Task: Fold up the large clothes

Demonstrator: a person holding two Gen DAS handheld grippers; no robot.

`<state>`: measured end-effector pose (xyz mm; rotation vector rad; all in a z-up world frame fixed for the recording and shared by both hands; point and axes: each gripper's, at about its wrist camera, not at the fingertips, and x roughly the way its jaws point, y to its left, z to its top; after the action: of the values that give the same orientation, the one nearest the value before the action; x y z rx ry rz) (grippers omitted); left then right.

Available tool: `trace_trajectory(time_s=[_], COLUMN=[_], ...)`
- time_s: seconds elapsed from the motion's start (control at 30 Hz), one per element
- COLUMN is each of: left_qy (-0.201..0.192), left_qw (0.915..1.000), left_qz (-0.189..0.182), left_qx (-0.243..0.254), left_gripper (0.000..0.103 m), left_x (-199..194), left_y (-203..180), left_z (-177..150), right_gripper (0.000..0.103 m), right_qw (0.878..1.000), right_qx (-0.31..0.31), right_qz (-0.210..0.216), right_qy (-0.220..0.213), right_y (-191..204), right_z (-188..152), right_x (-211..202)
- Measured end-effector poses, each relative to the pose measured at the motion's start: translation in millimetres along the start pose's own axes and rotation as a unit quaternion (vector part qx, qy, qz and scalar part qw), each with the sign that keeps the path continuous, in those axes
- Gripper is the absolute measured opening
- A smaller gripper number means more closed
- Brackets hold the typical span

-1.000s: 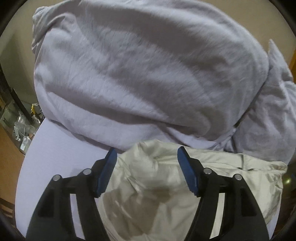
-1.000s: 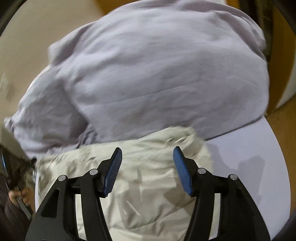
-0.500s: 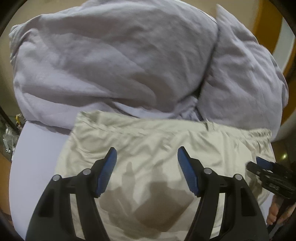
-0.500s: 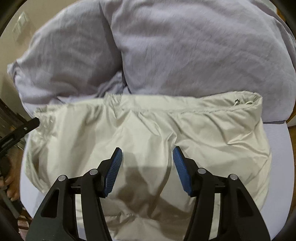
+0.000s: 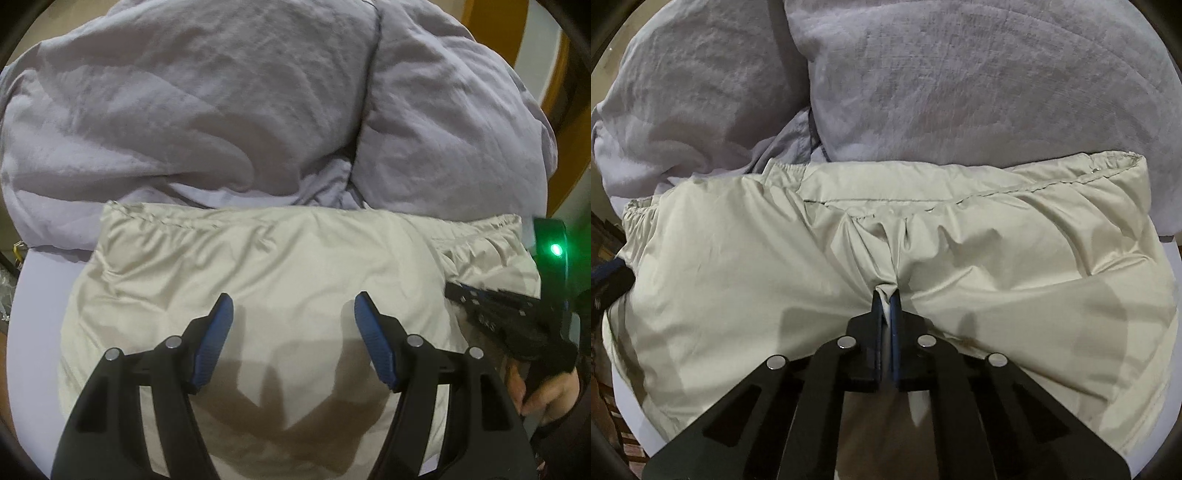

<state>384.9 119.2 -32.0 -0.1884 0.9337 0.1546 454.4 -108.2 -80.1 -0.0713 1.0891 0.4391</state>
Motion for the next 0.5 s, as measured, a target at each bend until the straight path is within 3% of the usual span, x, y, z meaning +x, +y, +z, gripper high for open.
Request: trace_trajectory(time_s=[0.23, 0.5], left_qy=[-0.008, -0.018], left_qw=[0.9999, 0.9987], left_qz=[0.005, 0.047], left_qx=[0.014, 0.005], left_gripper=[0.068, 0.070], left_x=[8, 36], left_y=[-10, -2], left_z=[-8, -6], right_gripper=[0.002, 0.002], right_qw=[1.000, 1.000], right_qx=[0.004, 0.001], right_qz=[-0.012, -0.016], right_qy=[-0.014, -0.023], right_y=[5, 9], right_z=[12, 21], right_x=[19, 34])
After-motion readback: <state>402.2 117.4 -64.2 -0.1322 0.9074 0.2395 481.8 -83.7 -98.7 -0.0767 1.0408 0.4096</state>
